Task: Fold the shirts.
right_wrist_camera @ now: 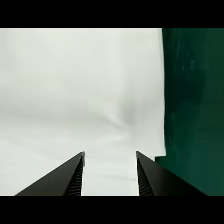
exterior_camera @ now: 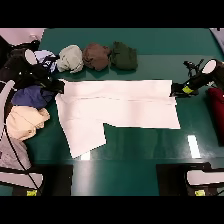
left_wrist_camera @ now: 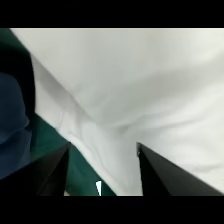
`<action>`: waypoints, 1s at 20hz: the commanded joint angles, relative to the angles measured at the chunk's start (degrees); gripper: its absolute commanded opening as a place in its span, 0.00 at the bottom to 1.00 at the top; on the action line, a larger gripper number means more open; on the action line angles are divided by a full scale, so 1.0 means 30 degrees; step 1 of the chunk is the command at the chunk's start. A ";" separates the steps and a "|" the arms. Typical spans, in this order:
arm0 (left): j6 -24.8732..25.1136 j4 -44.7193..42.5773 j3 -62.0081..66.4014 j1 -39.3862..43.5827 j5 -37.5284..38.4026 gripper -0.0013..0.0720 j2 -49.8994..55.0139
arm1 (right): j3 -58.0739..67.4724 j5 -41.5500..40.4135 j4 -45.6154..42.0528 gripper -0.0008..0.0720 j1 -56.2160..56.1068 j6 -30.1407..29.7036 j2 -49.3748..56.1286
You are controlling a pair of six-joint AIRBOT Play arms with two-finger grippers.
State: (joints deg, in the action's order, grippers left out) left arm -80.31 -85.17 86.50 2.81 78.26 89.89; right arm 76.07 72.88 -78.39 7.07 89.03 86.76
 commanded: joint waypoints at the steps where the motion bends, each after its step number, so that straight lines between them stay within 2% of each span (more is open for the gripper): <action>1: -0.0823 -0.0517 -0.0714 0.0000 0.1428 0.70 -0.1472 | 0.0109 0.1064 0.0510 0.55 0.0022 -0.0984 -0.1202; 7: -0.1290 0.3694 -1.0149 0.0000 -0.0233 0.70 -0.8590 | 0.0102 0.0328 0.0758 0.54 0.0022 -0.1217 -0.3810; 10: -0.1960 0.4721 -1.4681 0.0000 -0.0903 0.70 -1.1453 | 0.0095 0.0262 0.0801 0.45 0.0007 -0.1217 -0.3985; 11: -0.2361 0.4772 -1.5773 0.0000 -0.1137 0.70 -1.2021 | 0.0095 0.0262 0.0801 0.45 0.0000 -0.1217 -0.3985; 16: -0.2754 0.6958 -1.8484 0.0000 -0.2965 0.70 -1.2415 | 0.0102 0.0393 0.0794 0.45 0.0000 -0.1217 -0.3985; 20: -0.3264 0.6980 -1.9526 0.0000 -0.4430 0.70 -1.2211 | 0.0102 0.0415 0.0801 0.45 0.0000 -0.1253 -0.3985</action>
State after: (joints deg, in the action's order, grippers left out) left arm -89.10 -65.78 30.89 2.83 68.51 53.32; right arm 76.34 73.93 -76.01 7.11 85.34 74.87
